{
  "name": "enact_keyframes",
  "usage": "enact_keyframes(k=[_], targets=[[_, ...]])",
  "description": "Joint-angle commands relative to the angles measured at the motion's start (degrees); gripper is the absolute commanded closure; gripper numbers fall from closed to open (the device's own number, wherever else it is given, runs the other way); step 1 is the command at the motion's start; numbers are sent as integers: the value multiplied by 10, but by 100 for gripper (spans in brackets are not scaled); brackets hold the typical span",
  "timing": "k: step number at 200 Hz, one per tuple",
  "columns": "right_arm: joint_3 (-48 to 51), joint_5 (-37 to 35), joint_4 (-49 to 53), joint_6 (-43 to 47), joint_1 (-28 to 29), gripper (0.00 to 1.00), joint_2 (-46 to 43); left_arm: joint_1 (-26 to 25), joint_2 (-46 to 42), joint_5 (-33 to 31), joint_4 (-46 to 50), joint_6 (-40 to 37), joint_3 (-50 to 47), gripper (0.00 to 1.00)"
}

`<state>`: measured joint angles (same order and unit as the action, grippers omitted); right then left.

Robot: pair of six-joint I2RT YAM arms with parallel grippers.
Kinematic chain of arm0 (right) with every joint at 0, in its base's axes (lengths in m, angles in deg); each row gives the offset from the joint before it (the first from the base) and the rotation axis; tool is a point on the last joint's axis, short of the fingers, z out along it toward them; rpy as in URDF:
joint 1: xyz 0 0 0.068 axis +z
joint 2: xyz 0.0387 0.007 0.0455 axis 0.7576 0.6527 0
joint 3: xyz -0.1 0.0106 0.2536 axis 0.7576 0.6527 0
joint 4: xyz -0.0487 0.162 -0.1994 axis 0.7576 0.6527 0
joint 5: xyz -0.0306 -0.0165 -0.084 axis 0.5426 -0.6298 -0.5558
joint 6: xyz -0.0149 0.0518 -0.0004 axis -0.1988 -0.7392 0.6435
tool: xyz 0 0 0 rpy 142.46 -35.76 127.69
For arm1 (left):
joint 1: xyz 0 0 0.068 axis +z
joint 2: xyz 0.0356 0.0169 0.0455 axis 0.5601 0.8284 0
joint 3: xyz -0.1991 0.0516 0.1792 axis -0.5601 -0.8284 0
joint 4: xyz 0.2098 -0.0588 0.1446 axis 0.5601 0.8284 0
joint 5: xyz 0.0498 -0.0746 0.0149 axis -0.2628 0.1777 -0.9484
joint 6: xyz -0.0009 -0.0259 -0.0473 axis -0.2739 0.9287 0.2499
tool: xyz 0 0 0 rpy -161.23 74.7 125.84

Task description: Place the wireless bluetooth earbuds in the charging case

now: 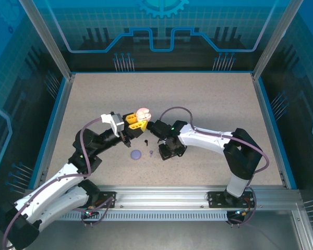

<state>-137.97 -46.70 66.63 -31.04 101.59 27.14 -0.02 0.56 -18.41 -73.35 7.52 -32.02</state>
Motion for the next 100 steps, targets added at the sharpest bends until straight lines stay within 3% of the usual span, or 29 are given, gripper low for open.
enact_keyframes(k=[1,100], targets=[[-23,4,18,51,-7,51,32,-3,-12,-14,-13,-7,-7,100],[-52,26,23,86,-2,53,96,-4,-13,-17,-8,-9,-8,100]])
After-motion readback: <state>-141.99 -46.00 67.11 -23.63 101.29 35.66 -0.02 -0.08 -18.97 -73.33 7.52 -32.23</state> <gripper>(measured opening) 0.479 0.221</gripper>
